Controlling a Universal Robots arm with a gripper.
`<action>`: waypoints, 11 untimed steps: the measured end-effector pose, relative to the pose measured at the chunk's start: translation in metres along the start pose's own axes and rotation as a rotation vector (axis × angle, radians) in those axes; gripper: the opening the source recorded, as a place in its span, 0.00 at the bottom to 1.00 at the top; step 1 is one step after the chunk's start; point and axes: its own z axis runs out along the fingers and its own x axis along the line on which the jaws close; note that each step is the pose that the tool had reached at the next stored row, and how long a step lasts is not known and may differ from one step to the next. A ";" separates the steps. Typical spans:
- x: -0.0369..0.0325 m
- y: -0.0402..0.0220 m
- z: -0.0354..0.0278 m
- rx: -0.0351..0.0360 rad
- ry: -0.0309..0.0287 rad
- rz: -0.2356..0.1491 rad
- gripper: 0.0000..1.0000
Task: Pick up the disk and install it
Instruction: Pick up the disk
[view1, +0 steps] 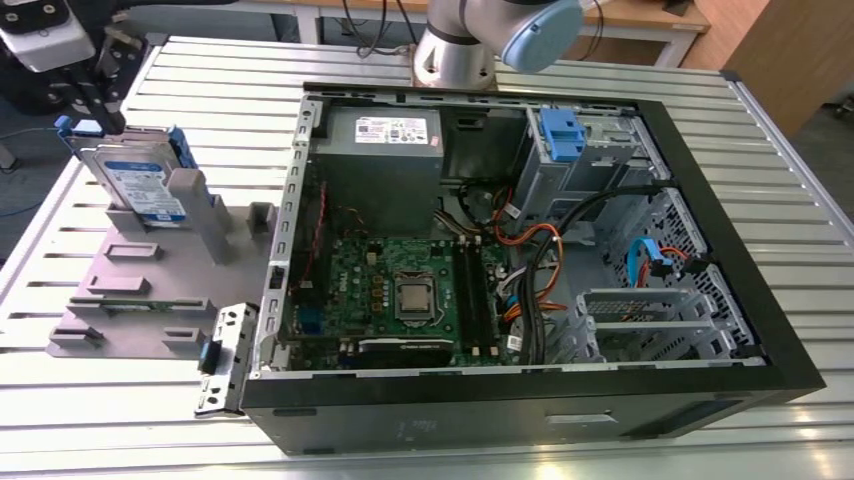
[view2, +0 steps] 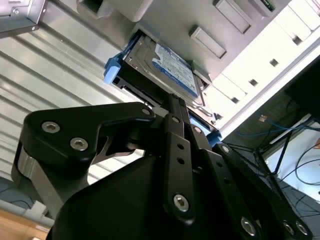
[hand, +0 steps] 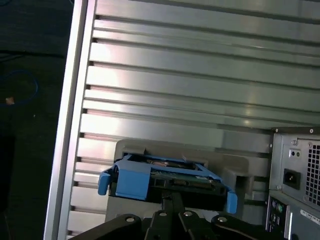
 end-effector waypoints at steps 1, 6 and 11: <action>0.0000 0.0000 0.0000 -0.0004 0.0009 -0.018 0.11; 0.0000 0.0000 0.0000 -0.0026 0.0048 -0.108 0.11; 0.0000 0.0000 0.0000 -0.0046 0.0086 -0.192 0.11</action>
